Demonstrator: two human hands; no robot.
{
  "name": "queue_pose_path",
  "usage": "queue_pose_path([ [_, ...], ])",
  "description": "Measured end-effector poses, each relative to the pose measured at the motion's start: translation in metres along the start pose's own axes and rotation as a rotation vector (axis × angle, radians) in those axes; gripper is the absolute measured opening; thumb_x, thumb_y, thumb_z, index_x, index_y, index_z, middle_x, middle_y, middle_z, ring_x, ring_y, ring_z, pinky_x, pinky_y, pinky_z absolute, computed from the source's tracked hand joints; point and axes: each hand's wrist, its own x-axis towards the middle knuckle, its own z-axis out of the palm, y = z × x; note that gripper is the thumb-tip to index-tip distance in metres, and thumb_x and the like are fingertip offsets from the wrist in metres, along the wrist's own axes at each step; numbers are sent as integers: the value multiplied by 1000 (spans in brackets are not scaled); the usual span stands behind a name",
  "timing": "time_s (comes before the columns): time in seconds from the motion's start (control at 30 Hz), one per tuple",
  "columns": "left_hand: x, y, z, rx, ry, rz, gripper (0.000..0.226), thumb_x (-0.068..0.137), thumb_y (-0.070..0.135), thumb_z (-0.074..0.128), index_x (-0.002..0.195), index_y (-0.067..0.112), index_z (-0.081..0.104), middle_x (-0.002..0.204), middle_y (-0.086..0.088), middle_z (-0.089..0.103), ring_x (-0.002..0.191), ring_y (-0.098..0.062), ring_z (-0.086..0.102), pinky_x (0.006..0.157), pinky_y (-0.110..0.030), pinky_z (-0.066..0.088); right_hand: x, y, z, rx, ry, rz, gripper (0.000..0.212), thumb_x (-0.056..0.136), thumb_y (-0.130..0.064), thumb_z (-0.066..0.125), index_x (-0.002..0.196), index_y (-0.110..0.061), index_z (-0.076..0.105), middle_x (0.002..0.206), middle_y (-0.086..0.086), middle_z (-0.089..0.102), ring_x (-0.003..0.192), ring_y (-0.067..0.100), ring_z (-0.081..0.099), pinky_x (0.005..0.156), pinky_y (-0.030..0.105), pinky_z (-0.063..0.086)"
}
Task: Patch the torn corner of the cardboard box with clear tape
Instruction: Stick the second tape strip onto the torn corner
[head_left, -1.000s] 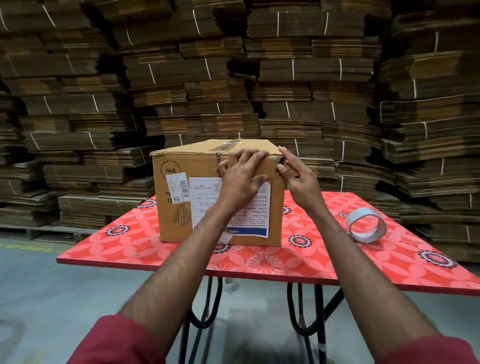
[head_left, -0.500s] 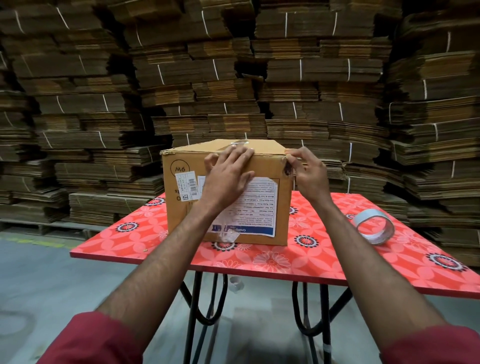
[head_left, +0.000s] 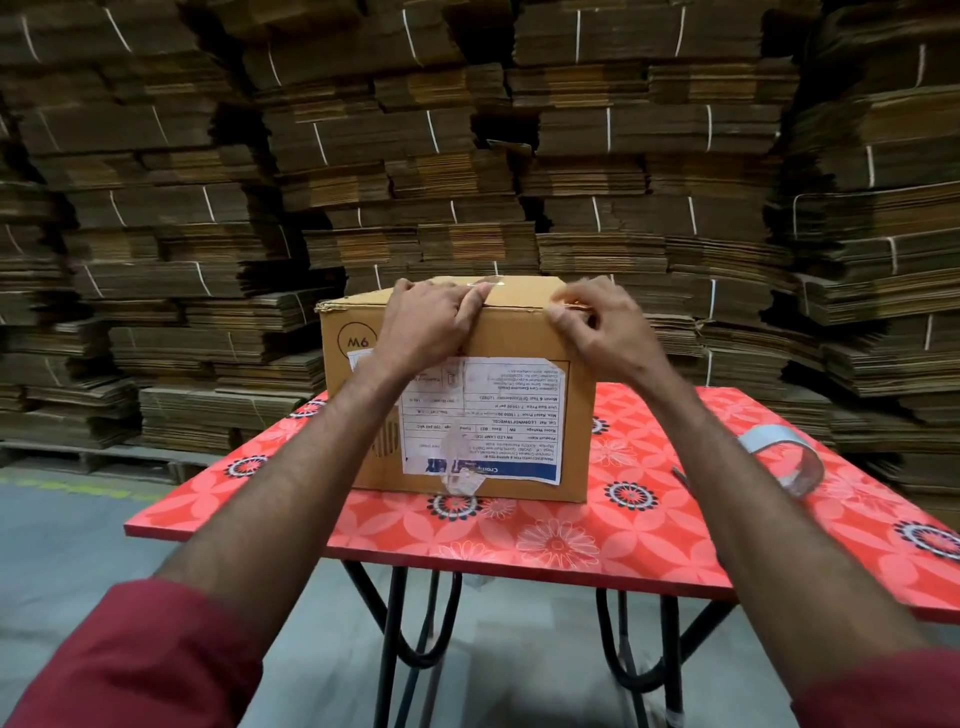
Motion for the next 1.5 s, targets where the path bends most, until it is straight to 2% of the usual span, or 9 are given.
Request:
queue_pose_path([
  [0.3,9,4,12,-11,-7,-9,60,104,56,15,139,31,55,134,0,64,124,-22,54,106,-46,29,-3,12,22,114,81,105,35,96,-50,62,119,-26,72,114,1,58,117,21,53,99,46,48],
  [0.43,-1,-6,9,-173,53,-17,52,100,61,33,138,33,55,151,6,45,145,-19,25,109,-41,15,-11,7,20,204,84,187,59,92,-49,69,144,-27,51,143,1,54,130,16,51,108,36,45],
  [0.63,-68,-44,20,-429,394,-567,105,77,69,66,157,22,18,166,-6,13,151,-29,14,114,-53,20,-54,16,34,333,28,542,113,79,-63,77,164,-22,14,168,6,26,152,22,30,121,42,31],
  [0.7,-88,-54,35,-556,323,-710,115,76,61,74,159,17,8,166,-9,13,152,-27,16,115,-56,20,-68,17,46,369,18,593,99,81,-66,72,160,-25,29,158,3,46,145,23,44,116,47,41],
  [0.87,-120,-53,66,-633,123,-761,111,81,62,68,160,20,1,162,-4,23,146,-31,31,113,-67,20,-86,5,69,399,64,501,57,98,-48,60,149,-28,46,127,-11,68,109,5,64,81,10,46],
  [1.03,-124,-45,61,-551,139,-767,109,83,67,60,159,17,0,164,-7,17,148,-31,26,112,-68,22,-92,9,67,120,-25,449,92,98,-63,48,164,-24,-2,172,0,13,155,18,22,123,40,26],
  [1.17,-137,-4,65,-184,206,-491,89,94,44,55,160,22,0,168,1,-5,153,-23,5,115,-55,20,-101,9,61,-358,112,129,82,105,-52,42,163,-23,-7,172,-4,-11,158,19,-4,126,36,6],
  [1.33,-146,43,87,-158,-169,27,71,100,63,27,155,42,-11,161,22,-23,148,-6,-25,123,-51,-2,-83,11,52,-616,87,75,73,105,-57,31,165,-24,5,172,-8,-1,159,20,-4,126,52,3],
  [1.5,-149,43,96,-147,-199,81,72,98,65,28,157,41,-4,161,24,-18,149,-5,-23,123,-45,3,-97,11,48,-611,75,93,68,105,-57,26,164,-26,11,171,-11,5,159,17,-2,126,49,1],
])
